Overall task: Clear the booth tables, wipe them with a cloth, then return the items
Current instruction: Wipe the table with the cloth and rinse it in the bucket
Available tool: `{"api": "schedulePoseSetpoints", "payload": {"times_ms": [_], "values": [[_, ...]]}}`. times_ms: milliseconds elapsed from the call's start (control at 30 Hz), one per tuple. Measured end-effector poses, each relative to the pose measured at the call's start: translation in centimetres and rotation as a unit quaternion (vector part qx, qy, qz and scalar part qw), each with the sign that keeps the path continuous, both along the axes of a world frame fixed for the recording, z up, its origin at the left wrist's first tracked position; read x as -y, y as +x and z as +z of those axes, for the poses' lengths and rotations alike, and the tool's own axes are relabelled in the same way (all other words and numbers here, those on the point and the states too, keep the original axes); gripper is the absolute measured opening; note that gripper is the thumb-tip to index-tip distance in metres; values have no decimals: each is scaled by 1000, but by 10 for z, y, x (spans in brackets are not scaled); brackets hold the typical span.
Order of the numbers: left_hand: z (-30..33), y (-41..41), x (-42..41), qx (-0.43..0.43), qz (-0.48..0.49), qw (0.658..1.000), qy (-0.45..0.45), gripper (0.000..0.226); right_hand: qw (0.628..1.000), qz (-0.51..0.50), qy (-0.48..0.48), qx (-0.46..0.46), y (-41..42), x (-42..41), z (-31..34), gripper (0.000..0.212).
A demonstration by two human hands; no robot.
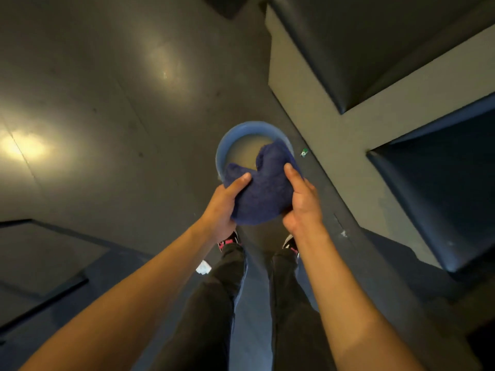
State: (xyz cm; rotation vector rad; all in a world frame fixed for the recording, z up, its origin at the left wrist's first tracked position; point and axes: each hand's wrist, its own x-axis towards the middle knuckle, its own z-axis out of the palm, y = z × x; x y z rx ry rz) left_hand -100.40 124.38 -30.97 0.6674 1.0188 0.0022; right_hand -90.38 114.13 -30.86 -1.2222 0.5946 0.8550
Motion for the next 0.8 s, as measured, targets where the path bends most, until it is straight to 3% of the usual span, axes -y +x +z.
{"api": "schedulePoseSetpoints", "payload": {"times_ms": [300, 467, 633, 800], "values": [[170, 5, 36, 78, -35, 983, 160, 18, 985, -107, -53, 122, -11, 39, 170, 23], [242, -9, 95, 108, -62, 968, 220, 17, 970, -137, -39, 196, -40, 109, 241, 9], [294, -41, 191, 125, -101, 965, 205, 22, 956, -172, -43, 234, -84, 218, 293, 1], [340, -65, 291, 159, -180, 952, 187, 11, 953, -181, -50, 239, -133, 340, 339, 8]]}}
